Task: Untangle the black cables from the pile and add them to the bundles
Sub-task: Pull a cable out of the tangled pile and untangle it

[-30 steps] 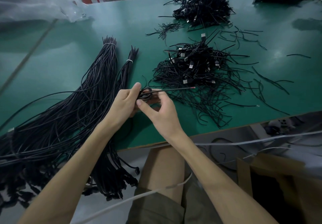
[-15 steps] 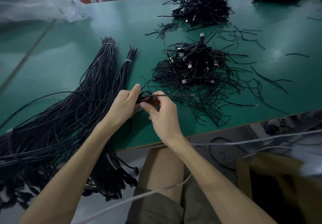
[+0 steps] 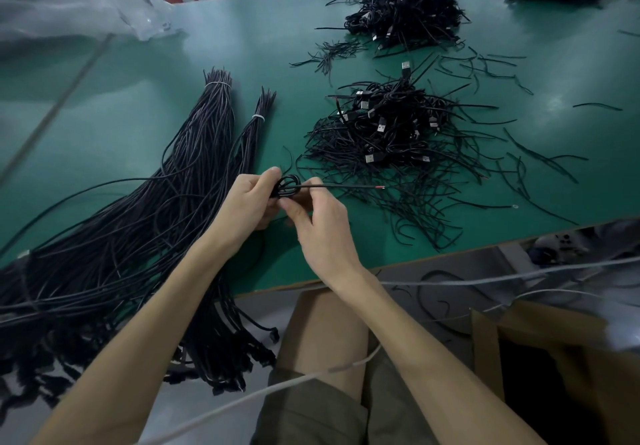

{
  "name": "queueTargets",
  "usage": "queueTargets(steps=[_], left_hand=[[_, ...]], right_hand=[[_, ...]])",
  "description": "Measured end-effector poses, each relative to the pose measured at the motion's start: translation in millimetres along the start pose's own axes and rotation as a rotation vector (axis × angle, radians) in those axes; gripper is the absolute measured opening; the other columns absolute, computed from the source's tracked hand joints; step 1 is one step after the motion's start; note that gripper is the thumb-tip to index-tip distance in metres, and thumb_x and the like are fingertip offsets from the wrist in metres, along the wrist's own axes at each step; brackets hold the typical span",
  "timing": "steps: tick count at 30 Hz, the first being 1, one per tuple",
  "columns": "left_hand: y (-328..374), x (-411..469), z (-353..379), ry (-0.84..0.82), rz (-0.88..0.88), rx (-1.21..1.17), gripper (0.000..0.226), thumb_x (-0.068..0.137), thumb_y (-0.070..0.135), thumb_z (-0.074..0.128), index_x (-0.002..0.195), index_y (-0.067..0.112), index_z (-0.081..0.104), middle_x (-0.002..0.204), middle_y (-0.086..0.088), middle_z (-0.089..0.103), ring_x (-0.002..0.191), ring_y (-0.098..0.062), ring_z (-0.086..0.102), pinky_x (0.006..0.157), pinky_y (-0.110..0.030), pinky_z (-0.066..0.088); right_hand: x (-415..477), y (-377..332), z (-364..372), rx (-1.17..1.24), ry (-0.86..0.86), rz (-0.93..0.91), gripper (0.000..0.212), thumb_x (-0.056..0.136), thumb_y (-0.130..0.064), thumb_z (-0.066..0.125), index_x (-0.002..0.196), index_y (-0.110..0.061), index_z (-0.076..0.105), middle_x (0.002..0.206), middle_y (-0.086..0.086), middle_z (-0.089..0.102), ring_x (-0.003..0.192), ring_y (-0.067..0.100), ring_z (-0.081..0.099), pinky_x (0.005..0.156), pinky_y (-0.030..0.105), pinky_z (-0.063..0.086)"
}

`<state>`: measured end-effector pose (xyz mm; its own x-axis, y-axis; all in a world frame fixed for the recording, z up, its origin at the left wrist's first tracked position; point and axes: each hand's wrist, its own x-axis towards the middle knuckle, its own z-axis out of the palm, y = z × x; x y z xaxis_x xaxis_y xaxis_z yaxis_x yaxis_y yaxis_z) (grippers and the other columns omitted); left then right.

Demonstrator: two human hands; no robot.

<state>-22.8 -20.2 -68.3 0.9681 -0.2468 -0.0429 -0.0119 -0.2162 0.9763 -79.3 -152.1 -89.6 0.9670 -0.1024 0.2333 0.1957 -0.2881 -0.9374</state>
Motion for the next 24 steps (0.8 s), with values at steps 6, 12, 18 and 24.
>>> queueTargets(steps=[6,12,18,24], left_hand=[[1,2,0,-0.007,-0.044,-0.030,0.057,0.109,0.031,0.041,0.053,0.023,0.036,0.048,0.004,0.028,0.039,-0.011,0.021,0.038,-0.018,0.019],[2,-2,2,-0.028,0.000,0.011,0.062,0.110,0.036,0.042,0.051,0.016,0.046,0.052,-0.008,0.034,0.042,-0.016,0.026,0.042,-0.026,0.020],[12,-9,-1,-0.021,0.179,0.136,0.048,0.110,0.030,0.047,0.076,-0.003,0.057,0.056,-0.003,0.059,0.047,-0.020,0.053,0.047,-0.029,0.045],[29,-24,-17,-0.176,0.269,0.109,0.027,0.105,0.026,0.053,0.129,0.021,0.063,0.087,-0.029,0.064,0.082,-0.047,0.068,0.074,-0.047,0.062]], right_hand=[[-1,1,1,-0.018,0.014,-0.061,0.010,0.103,-0.015,0.061,0.093,-0.014,0.059,0.092,-0.006,0.060,0.080,0.013,0.059,0.076,0.021,0.047],[-8,3,3,-0.112,0.128,-0.161,0.015,0.104,-0.018,0.060,0.092,-0.009,0.057,0.089,-0.002,0.056,0.075,0.007,0.051,0.066,0.020,0.043],[-7,-4,-4,-0.148,0.210,-0.195,0.019,0.104,-0.016,0.058,0.088,-0.011,0.050,0.085,-0.003,0.050,0.071,0.011,0.049,0.063,0.034,0.043],[-7,-15,-27,-0.300,0.177,-0.308,0.020,0.103,-0.013,0.059,0.087,-0.005,0.051,0.086,0.000,0.050,0.067,0.017,0.045,0.060,0.034,0.041]])
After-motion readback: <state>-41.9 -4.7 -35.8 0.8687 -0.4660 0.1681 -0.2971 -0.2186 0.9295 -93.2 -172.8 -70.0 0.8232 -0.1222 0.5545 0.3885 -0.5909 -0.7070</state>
